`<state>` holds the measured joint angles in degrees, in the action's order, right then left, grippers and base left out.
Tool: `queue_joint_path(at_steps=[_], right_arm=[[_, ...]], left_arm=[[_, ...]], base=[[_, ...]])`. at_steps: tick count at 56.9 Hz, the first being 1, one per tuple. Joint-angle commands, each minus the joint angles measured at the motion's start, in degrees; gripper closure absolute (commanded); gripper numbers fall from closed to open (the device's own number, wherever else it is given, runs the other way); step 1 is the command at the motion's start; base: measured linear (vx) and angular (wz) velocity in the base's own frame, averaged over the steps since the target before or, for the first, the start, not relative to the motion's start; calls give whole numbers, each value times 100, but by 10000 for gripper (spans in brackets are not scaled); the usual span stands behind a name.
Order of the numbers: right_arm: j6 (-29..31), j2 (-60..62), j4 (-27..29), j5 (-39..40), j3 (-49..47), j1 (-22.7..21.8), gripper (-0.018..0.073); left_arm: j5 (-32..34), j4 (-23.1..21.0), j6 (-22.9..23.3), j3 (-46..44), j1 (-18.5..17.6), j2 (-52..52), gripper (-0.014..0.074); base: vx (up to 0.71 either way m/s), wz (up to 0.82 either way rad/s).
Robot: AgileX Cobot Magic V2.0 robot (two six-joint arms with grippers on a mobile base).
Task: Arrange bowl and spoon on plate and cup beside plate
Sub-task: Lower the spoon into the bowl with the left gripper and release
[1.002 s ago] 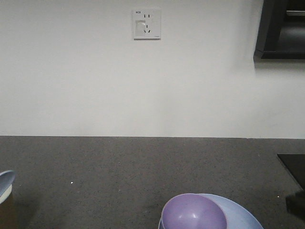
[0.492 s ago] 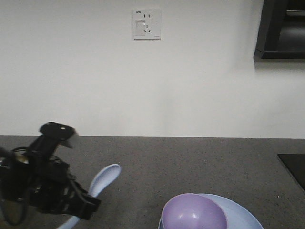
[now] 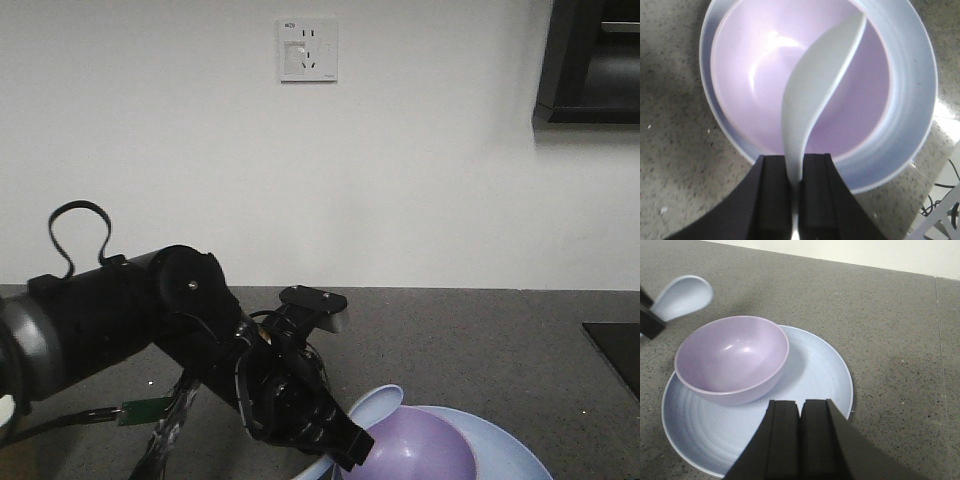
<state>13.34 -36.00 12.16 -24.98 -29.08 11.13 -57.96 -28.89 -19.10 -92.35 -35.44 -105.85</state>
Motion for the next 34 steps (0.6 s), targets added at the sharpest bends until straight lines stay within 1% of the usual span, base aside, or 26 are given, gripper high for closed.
queue_joint_path(at_steps=[1,8,14,17,22,26,34], right_arm=[[7,3,-33,484,-189,-11,568],[7,3,-33,484,-189,-11,568],[7,3,-33,484,-189,-11,568],[7,3,-32,489,-189,-11,568],[7,3,-32,489,-189,-11,568],[7,3,-32,489,-189,-11,568],[12,3,-32,490,-189,-11,568]], left_arm=[[124,-185,222,-436,-34,66,594],[111,-213,379,-620,-34,-63,589],[158,-208,353,-632,-34,-68,571],[184,-208,263,-632,-34,-68,552],[216,-213,135,-632,-34,-68,502],[254,-213,122,-632,-34,-68,451],[281,-213,122,-632,-34,-68,309]], base=[[0,0],[0,0],[0,0],[0,0],[0,0],[0,0],[0,0]])
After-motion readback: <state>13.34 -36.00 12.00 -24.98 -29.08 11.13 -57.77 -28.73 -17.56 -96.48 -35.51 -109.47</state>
